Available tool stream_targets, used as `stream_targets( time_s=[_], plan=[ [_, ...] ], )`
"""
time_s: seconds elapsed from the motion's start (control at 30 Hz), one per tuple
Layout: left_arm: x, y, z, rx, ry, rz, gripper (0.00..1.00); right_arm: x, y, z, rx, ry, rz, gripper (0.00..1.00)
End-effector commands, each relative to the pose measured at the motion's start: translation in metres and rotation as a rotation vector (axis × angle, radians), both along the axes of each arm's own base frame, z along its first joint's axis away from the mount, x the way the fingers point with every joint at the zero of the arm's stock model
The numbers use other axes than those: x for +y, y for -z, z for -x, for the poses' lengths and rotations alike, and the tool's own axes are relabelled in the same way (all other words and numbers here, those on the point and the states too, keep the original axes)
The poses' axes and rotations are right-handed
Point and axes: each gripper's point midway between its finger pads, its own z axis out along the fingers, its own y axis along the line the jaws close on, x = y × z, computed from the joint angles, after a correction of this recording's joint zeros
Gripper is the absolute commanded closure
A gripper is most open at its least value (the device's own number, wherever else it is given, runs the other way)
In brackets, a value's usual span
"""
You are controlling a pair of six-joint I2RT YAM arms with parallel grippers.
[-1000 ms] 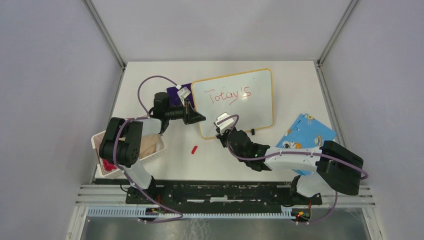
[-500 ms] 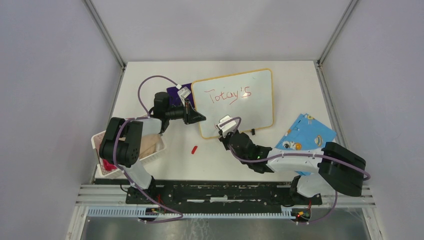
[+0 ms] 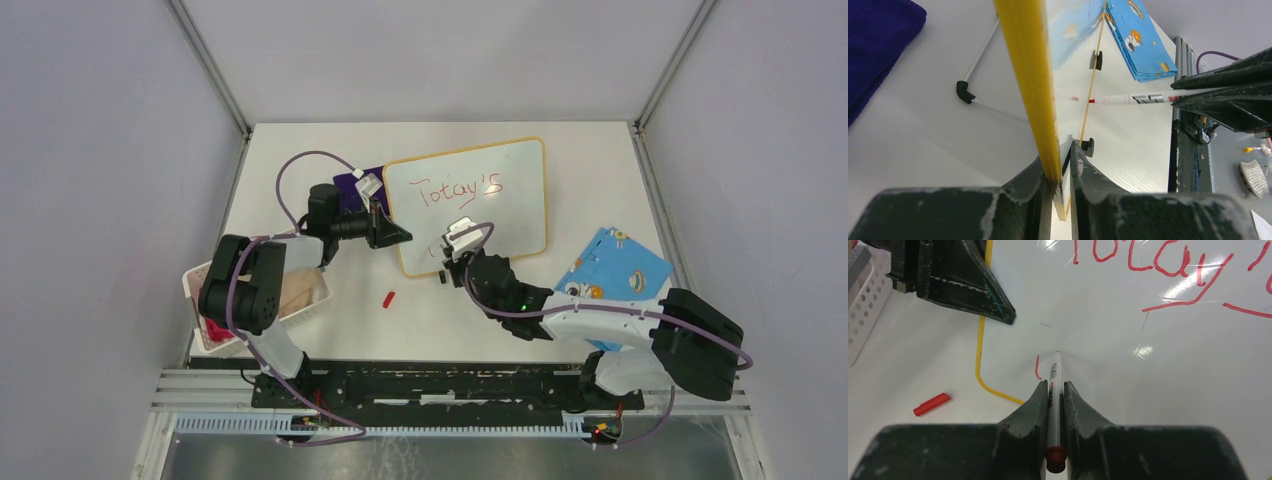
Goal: Write a sentence on the whiteboard
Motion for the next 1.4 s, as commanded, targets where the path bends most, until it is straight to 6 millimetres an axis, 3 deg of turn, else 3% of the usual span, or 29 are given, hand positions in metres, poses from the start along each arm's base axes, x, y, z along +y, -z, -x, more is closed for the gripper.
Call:
stream_targets(
  time_s=[0.0, 0.77, 1.37],
  plan=[
    [0.003, 0.041, -0.003, -0.021, -0.04, -0.138, 0.98, 0.007, -0.019, -0.011, -0.027, 0.01, -0.055, 1.0],
    [0.002, 0.042, -0.002, -0.02, -0.037, -0.14, 0.98, -0.005, 0.031, 0.01, 0.079, -0.046, -0.02, 1.0],
    [0.0, 0.042, -0.001, -0.021, -0.031, -0.143, 0.98, 0.029, 0.024, 0.016, 0.098, -0.149, -0.043, 1.0]
  ],
)
